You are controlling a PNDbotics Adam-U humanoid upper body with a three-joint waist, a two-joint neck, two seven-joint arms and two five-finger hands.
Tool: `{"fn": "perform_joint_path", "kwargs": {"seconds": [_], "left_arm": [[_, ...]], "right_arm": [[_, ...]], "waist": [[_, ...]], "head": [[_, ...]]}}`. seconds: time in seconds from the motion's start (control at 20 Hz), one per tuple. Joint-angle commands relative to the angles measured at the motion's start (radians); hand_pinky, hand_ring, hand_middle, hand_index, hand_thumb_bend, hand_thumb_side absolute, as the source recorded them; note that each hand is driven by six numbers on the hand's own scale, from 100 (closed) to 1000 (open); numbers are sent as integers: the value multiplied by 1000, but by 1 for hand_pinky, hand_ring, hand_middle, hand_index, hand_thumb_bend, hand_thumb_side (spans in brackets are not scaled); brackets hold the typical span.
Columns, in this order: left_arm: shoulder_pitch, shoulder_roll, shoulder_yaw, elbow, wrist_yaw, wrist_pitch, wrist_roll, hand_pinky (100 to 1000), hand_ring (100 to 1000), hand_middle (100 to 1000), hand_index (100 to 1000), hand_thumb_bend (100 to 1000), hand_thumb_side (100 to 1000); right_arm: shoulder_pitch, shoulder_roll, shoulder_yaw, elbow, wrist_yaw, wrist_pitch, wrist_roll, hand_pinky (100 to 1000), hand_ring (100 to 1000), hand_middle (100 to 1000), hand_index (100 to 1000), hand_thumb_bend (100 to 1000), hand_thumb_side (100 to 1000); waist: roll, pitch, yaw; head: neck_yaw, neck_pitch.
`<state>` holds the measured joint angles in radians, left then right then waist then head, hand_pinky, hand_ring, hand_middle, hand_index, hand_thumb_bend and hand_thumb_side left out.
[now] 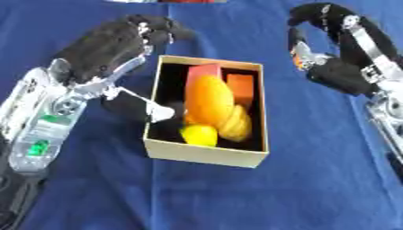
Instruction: Pick up objects on the table and place them in the box.
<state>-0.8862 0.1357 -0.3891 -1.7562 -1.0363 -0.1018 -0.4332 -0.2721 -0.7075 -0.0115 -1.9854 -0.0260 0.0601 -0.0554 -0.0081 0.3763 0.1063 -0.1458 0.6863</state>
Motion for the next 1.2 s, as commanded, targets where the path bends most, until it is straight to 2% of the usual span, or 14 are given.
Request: {"fn": "perform_joint_path", "kwargs": {"seconds": [0.05,0.15,0.35,0.4,0.45,0.5,0.55,0.8,1.0,1.05,1.1,1.15,1.2], "left_arm": [[-9,26,18,-86,38,20,-29,898,867,822,940,534,471],[-6,34,21,-121,64,29,-49,895,865,819,937,525,470],[16,67,39,-197,119,56,-51,888,855,810,933,420,445],[28,82,51,-217,133,69,-41,882,846,802,934,298,413],[42,100,70,-231,148,82,-28,880,843,801,934,253,408],[54,117,89,-237,163,94,-14,878,838,797,935,158,412],[70,134,110,-241,178,107,0,878,833,793,932,104,421],[156,223,233,-244,255,183,77,866,801,764,894,100,487],[222,291,330,-244,314,224,137,858,791,753,889,100,468],[243,305,353,-244,329,218,151,858,790,753,889,100,461],[264,322,403,-244,363,202,185,856,789,752,888,100,453],[311,356,487,-244,467,155,289,854,787,750,888,100,446],[365,394,538,-244,608,97,430,854,786,748,888,100,441]], "right_arm": [[-4,-29,-12,-15,7,-1,-3,984,907,699,804,100,447],[-3,-29,-13,-15,7,-2,-3,984,907,699,804,100,447],[-5,-30,-16,-15,6,-8,-6,984,907,700,804,100,445],[-6,-31,-17,-15,5,-11,-7,984,907,700,804,100,444],[-7,-32,-20,-15,4,-15,-9,983,907,700,804,100,443],[-7,-33,-22,-15,3,-20,-12,983,907,700,804,100,446],[-6,-34,-26,-15,3,-25,-16,982,907,700,804,100,449],[3,-33,-37,-15,0,-52,-43,984,911,700,804,100,461],[5,-34,-40,-15,-4,-67,-56,984,911,700,804,100,466],[7,-34,-42,-15,-5,-69,-59,983,910,700,804,100,467],[7,-34,-42,-15,-5,-71,-62,983,910,700,804,100,467],[5,-35,-42,-15,-6,-75,-64,982,910,700,804,100,469],[3,-35,-42,-15,-8,-79,-65,982,910,699,804,100,470]], "waist": [[-1,-26,2],[-2,-26,3],[-3,-27,6],[-4,-28,9],[-5,-28,11],[-5,-28,15],[-6,-29,20],[-12,-30,45],[-17,-31,55],[-19,-32,58],[-20,-32,57],[-21,-31,55],[-22,-31,53]], "head": [[-5,4],[-7,4],[-9,5],[-12,6],[-14,6],[-19,7],[-25,8],[-41,16],[-30,20],[-29,21],[-26,21],[-21,20],[-16,19]]}}
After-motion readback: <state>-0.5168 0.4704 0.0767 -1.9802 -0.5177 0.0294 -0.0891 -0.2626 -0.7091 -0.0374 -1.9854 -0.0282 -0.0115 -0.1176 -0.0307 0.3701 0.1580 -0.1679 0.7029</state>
